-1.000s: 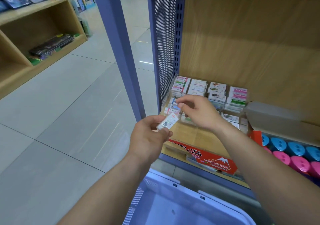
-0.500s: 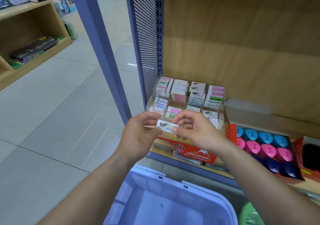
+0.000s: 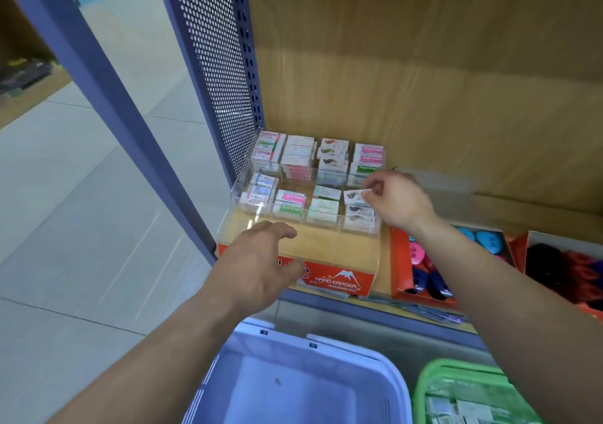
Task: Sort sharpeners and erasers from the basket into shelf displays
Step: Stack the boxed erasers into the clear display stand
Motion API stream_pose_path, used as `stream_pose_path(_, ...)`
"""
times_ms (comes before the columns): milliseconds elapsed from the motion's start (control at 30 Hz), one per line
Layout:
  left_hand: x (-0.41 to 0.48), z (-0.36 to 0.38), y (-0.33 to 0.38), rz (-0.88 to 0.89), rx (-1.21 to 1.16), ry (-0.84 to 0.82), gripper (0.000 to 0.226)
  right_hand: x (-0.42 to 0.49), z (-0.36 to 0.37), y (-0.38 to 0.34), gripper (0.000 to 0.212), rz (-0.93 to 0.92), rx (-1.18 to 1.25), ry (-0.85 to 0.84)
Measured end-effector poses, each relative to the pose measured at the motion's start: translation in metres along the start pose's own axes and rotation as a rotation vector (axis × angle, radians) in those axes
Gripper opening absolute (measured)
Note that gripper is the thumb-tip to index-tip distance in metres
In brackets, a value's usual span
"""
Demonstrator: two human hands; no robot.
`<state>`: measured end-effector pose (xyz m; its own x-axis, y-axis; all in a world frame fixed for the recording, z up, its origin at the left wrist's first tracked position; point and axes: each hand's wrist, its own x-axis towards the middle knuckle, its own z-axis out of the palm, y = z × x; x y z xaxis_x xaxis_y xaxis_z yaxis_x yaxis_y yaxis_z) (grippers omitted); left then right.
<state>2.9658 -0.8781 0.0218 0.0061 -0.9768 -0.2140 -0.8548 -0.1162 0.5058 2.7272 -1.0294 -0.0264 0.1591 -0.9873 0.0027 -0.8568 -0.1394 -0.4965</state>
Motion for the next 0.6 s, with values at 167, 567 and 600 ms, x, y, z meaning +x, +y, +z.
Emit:
stream_pose_path(167,0.004,0.005,0.003,0.002,-0.029,0.005,0.044,0.012,0.004,0.009,0.012,-0.005,-0.085,-0.045)
stream_pose_path(567,0.007,0.01,0.001,-0.001,-0.053,0.008,0.039,0.009,0.01,0.008,0.019,-0.071,-0.305,-0.128)
stream_pose_path(600,0.006,0.009,0.002,0.001,-0.053,0.005,0.039,0.01,0.01,0.006,0.02,-0.063,-0.359,-0.148)
